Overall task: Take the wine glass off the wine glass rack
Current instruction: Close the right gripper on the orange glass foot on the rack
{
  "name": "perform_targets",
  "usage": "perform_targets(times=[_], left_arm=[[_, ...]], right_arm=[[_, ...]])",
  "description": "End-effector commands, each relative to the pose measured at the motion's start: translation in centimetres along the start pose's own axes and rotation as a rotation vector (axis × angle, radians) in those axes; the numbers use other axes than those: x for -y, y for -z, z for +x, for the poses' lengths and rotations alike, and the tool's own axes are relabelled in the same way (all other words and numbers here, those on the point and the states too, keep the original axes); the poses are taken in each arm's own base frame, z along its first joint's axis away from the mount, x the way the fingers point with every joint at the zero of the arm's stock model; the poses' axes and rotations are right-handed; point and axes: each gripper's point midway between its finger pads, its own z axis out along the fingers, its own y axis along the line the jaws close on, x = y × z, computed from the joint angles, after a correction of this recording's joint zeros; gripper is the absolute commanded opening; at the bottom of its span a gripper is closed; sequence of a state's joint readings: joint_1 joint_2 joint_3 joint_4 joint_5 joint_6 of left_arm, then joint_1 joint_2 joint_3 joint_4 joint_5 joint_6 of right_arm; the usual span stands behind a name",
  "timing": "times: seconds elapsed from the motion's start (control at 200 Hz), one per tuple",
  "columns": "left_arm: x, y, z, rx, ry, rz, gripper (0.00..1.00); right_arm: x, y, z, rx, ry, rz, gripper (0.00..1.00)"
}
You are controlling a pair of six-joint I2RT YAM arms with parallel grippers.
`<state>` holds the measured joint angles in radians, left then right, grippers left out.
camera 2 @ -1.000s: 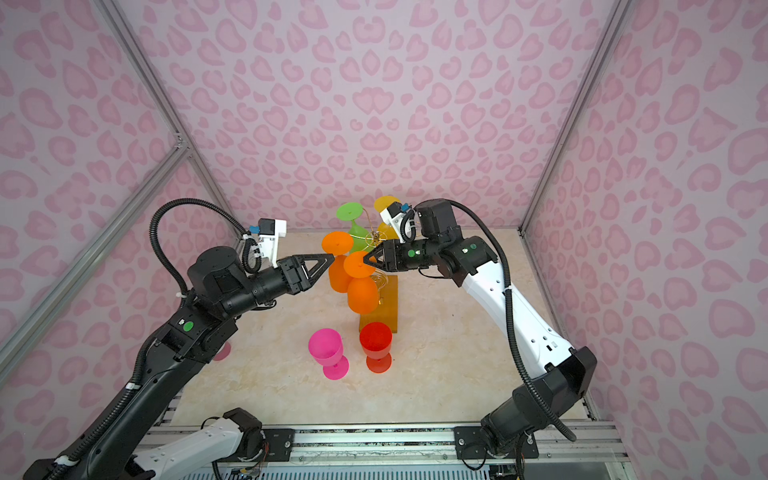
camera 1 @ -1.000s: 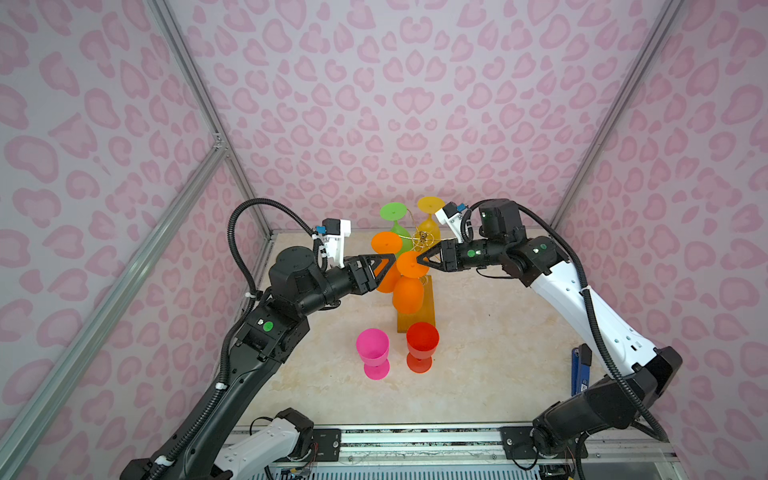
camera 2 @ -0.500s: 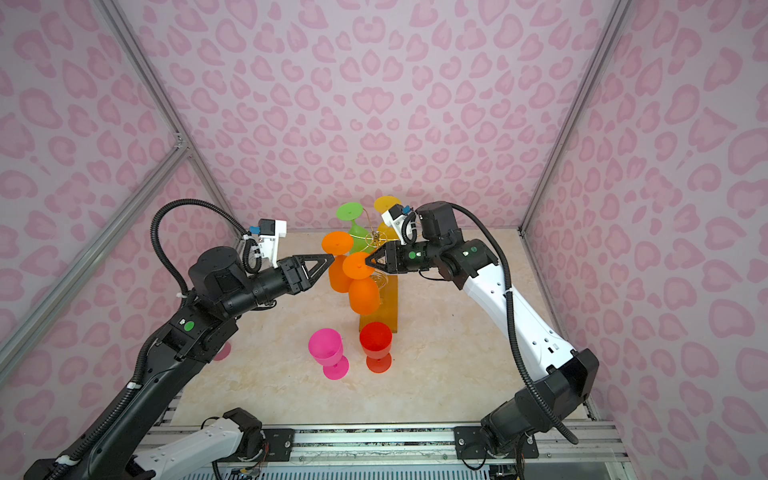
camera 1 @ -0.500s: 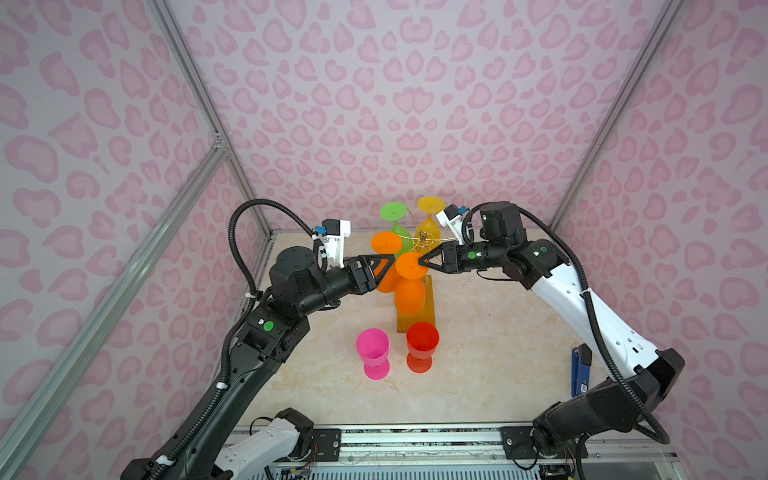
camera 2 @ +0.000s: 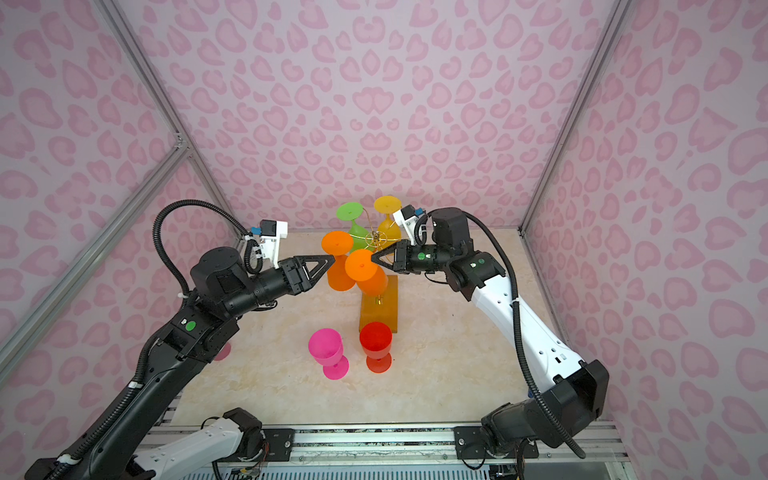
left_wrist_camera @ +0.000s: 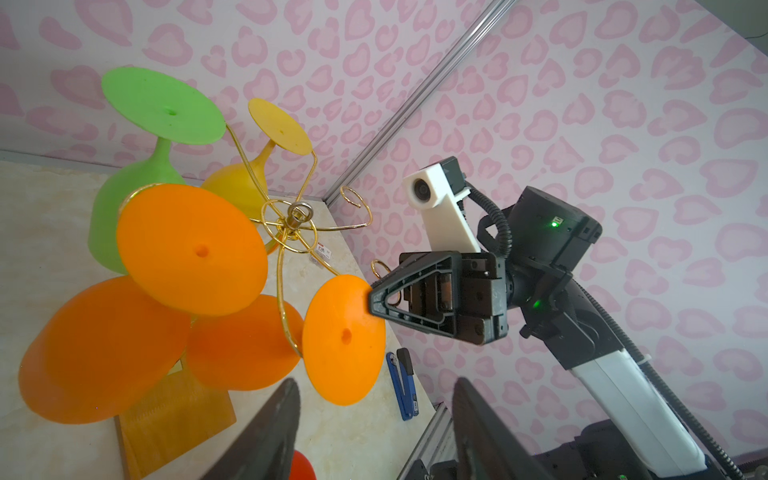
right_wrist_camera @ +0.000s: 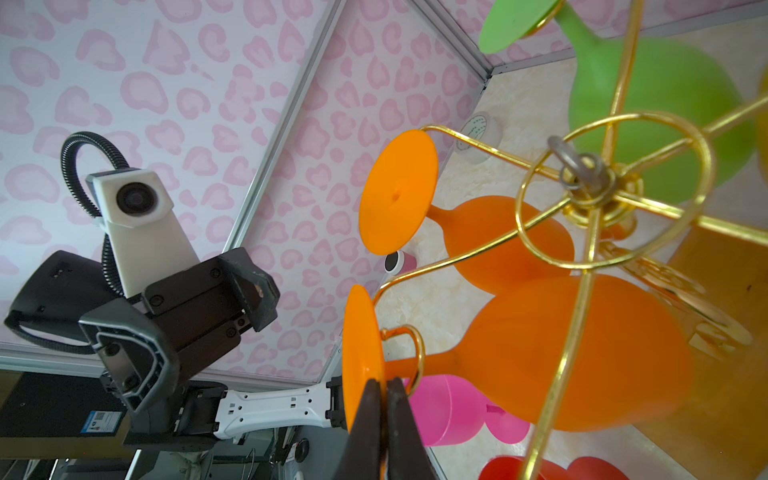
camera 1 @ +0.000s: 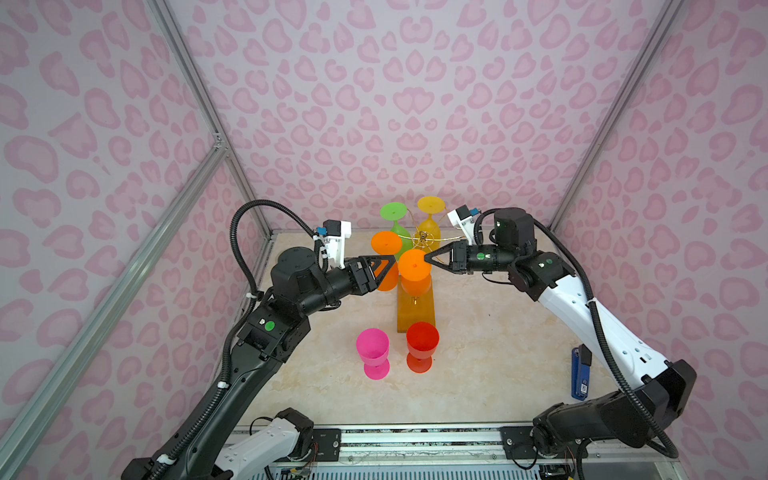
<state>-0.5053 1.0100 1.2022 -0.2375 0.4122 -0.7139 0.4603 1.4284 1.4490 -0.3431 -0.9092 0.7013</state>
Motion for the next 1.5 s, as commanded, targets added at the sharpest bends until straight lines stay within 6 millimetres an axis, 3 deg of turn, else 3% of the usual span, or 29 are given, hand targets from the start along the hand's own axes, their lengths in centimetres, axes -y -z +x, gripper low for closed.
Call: perform_targets(times=[0.0, 0.58, 1.495], left_arm=[[0.3, -0.1, -0.4, 0.015, -0.012, 0.017, 0.61], [0.2, -0.1, -0.3, 0.015, -0.007, 0.014, 0.61], [0.0, 0.4, -0.5, 0.025, -0.019, 0.0, 0.61]], right_arm=[[-1.0, 0.1, -0.9, 0.035, -0.011, -0.075, 0.03], [-2.9, 1.0, -2.5, 0.098, -0.076, -0.232, 0.0], [-1.4, -0.1, -0.1, 0.013, -0.159, -0.105, 0.0]])
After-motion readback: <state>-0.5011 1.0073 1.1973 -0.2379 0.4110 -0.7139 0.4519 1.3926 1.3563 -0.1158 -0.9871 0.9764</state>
